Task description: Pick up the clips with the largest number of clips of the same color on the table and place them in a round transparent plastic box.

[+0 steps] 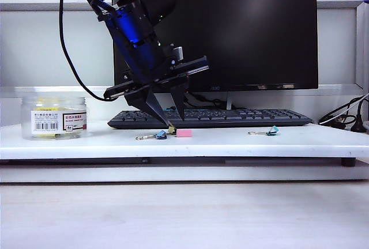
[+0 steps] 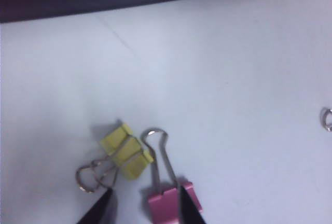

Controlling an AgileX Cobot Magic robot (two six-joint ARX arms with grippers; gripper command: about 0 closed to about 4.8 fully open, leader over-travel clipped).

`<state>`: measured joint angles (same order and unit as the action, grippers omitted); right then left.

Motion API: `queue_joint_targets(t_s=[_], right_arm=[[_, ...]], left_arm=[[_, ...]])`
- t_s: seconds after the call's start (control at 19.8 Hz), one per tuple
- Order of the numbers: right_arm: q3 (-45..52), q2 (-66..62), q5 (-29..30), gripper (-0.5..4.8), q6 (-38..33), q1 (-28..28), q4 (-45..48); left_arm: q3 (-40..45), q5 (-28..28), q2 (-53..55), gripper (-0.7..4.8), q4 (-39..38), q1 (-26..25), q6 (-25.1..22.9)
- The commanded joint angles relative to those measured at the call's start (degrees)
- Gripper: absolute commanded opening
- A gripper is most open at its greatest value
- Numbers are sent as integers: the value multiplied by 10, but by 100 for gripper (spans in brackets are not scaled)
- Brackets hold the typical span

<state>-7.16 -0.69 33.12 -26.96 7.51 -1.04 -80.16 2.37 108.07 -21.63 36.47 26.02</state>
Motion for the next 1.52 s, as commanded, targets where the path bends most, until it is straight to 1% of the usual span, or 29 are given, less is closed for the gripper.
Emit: queue_joint_targets(t_s=[0.05, 0.1, 0.2, 0.51, 0.56, 0.61, 0.71, 0.76, 0.86, 1.01, 1.16, 1.36, 1.47, 1.52], right_arm=[[-3, 0, 3, -6, 0, 0, 9], [-3, 0, 3, -6, 0, 0, 9], [-3, 0, 3, -6, -1, 0, 9], [-3, 0, 3, -6, -1, 0, 9], [-3, 0, 3, -6, -1, 0, 9], [-3, 0, 3, -6, 0, 0, 9], [-3, 0, 3, -6, 0, 0, 9], [-3, 0, 3, -6, 0, 0, 9], [-3, 0, 3, -6, -1, 0, 9], [-3, 0, 3, -6, -1, 0, 9], [-3, 0, 3, -6, -1, 0, 9], [-3, 0, 3, -6, 0, 0, 9], [-3, 0, 3, -6, 0, 0, 9], [-3, 0, 3, -6, 0, 0, 9]], left_arm=[[-2, 5, 1, 146, 8, -1, 2], [-2, 5, 2, 142, 7, -2, 2], [-2, 4, 5, 78, 7, -2, 1], [-2, 17, 6, 73, 14, -3, 1], [-2, 17, 6, 75, 14, -3, 1], [-2, 17, 6, 90, 14, -3, 1], [-2, 15, 6, 94, 14, -3, 2], [-2, 15, 6, 106, 13, -3, 2], [-2, 15, 6, 188, 11, -3, 7], [-2, 20, 6, 187, 12, -3, 14], [-2, 43, 6, 187, 12, -3, 19], [-2, 45, 6, 182, 18, -3, 25], [-2, 45, 6, 151, 20, -3, 30], [-2, 45, 6, 151, 22, -3, 30]])
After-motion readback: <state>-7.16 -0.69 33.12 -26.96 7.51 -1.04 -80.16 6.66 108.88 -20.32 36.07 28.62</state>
